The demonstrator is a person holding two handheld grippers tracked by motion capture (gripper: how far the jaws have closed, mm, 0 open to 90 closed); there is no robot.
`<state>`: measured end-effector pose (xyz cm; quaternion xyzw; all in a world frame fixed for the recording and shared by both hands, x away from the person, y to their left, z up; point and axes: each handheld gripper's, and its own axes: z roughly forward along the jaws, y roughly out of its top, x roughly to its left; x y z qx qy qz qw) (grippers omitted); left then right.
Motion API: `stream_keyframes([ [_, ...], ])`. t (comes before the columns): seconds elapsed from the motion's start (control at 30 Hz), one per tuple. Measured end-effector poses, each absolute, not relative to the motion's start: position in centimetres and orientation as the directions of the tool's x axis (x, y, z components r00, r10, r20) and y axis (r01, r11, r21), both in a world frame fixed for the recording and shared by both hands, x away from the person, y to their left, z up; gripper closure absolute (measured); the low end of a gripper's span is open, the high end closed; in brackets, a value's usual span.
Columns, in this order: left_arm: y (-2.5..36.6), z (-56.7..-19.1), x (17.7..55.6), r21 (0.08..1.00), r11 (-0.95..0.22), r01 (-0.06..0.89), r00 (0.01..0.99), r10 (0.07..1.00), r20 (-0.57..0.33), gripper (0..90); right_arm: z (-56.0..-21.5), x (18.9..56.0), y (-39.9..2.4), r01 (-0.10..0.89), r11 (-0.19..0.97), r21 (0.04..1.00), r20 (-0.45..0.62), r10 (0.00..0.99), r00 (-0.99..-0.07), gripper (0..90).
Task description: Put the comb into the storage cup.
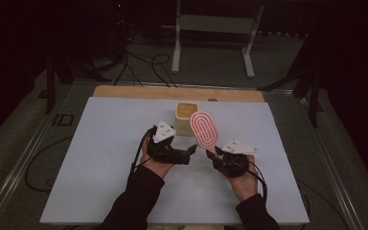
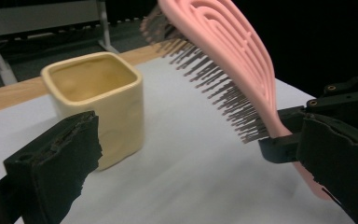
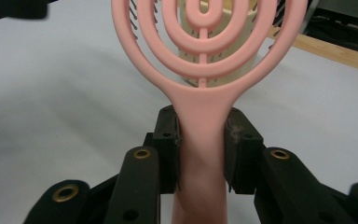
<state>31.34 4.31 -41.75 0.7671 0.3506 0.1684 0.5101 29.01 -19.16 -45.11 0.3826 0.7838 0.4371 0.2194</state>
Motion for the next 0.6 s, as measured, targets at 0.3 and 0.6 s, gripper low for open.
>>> stream_keyframes([
  [0.3, 3.1, -41.9, 31.8, 0.897, -0.226, 0.381, 0.701, 0.703, -0.120, 0.0, -45.2, 29.0, -18.8, 0.404, 0.329, 0.853, -0.008, 0.784, -0.621, 69.7],
  [0.6, 1.7, -42.1, 32.2, 0.894, -0.207, 0.397, 0.700, 0.698, -0.149, 0.1, -45.0, 28.9, -18.8, 0.396, 0.326, 0.858, -0.008, 0.781, -0.625, 69.7],
])
